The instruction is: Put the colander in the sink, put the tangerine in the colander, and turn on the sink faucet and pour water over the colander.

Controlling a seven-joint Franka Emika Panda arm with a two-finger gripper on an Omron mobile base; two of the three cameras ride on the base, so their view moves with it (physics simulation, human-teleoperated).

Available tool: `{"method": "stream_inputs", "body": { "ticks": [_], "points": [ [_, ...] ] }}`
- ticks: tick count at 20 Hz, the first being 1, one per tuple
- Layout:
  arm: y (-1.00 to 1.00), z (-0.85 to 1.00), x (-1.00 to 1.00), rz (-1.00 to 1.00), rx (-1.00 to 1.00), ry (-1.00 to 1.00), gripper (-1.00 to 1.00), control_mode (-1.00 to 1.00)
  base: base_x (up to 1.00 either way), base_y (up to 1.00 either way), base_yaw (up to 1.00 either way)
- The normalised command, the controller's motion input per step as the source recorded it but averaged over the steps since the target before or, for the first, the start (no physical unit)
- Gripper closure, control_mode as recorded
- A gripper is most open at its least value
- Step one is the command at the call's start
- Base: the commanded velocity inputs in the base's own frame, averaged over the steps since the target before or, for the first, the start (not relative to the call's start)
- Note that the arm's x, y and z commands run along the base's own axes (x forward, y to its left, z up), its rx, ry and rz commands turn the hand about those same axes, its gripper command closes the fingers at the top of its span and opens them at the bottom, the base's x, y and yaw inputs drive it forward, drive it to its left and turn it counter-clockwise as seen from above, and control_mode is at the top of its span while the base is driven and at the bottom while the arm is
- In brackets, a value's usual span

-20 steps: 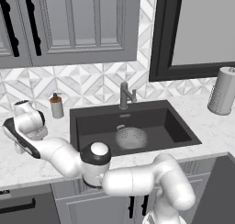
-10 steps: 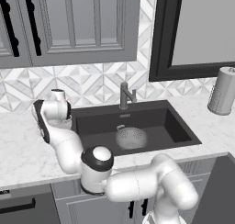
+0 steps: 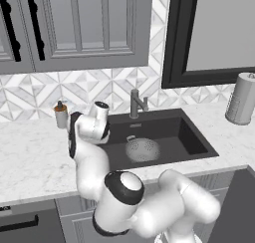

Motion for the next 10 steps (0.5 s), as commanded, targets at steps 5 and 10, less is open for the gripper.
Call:
{"method": "stream_inputs", "body": {
  "ticks": [5, 10],
  "points": [
    [-1.0, 0.79, 0.0, -0.33, -0.01, 0.25, 1.0, -1.0, 0.0, 0.0, 0.0],
    [-1.0, 0.51, 0.0, -0.28, 0.0, 0.23, 1.0, -1.0, 0.0, 0.0, 0.0]
  ]
}}
